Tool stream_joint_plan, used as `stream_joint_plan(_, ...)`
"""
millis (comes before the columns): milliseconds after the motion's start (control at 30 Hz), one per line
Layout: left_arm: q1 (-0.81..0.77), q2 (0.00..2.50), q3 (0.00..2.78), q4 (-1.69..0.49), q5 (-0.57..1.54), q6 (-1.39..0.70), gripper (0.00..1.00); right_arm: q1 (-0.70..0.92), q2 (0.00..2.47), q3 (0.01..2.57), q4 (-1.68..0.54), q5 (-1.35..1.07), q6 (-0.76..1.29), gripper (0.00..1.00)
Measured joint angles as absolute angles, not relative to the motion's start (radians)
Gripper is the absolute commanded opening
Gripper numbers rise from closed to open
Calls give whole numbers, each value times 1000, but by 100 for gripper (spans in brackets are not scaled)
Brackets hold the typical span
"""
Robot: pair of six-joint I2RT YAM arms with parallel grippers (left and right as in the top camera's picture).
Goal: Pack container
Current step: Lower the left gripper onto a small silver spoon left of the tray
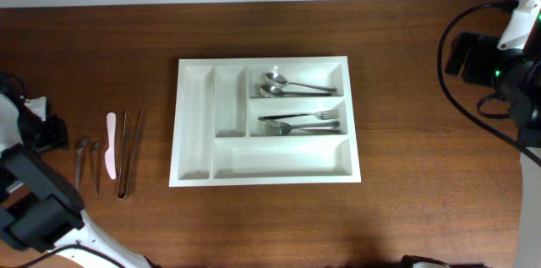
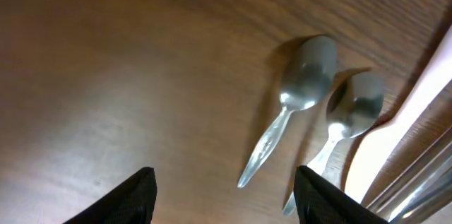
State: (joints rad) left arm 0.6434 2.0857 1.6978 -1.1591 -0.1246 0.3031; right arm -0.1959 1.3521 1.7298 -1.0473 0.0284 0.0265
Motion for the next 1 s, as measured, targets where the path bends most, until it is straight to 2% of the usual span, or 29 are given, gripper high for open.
stream_joint_plan(533, 609, 2207, 1698, -1127, -108, 352, 59, -196, 1352, 1730, -1047, 28, 26, 99)
stream_joint_plan(833, 609, 2251, 1702, -1140, -101, 380, 45, -196, 1352, 1730, -1047, 28, 26, 99)
stream_joint_plan(900, 609, 2252, 1702, -1140, -101, 383, 39, -196, 1352, 1730, -1047, 29, 27, 99)
stream_joint_plan(1000, 609, 2253, 1702, -1141, -99, 384, 23, -196, 1352, 1730, -1047, 28, 26, 98)
